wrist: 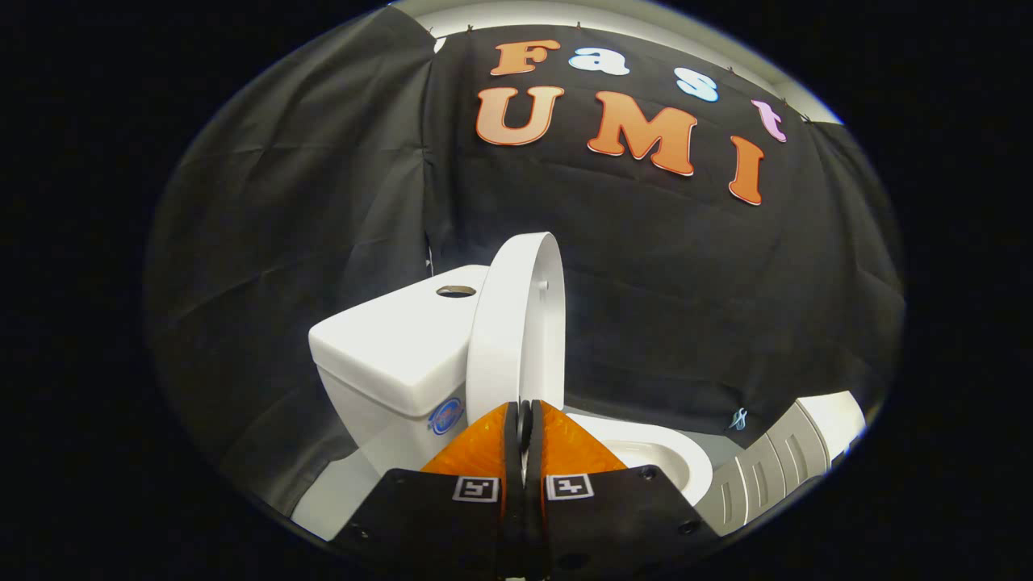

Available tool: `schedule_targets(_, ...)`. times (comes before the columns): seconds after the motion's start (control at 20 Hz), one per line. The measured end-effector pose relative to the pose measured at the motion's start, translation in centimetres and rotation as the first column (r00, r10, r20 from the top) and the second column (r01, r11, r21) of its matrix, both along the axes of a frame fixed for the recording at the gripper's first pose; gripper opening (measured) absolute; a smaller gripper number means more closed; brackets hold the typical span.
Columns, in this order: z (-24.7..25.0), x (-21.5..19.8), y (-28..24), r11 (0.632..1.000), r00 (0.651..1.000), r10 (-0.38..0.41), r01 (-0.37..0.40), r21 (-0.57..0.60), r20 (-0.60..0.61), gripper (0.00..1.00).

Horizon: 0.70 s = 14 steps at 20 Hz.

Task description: Open the toilet lid.

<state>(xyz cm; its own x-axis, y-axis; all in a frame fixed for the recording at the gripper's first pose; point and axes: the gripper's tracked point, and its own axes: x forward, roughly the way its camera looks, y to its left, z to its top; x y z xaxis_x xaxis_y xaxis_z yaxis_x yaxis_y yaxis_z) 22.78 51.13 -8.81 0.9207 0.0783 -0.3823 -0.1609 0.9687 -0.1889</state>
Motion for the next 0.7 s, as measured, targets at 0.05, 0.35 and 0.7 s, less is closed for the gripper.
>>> schedule_targets(0.05,0.0,0.0,0.3,1.000,1.000,-0.004,0.004,-0.016,0.008,0.08)
schedule_targets(0.35,-0.2,0.2,1.0,0.998,0.999,-0.022,0.024,-0.063,0.034,0.08)
schedule_targets(0.7,-0.2,0.4,1.6,0.988,1.000,0.007,-0.004,0.156,-0.014,0.18)
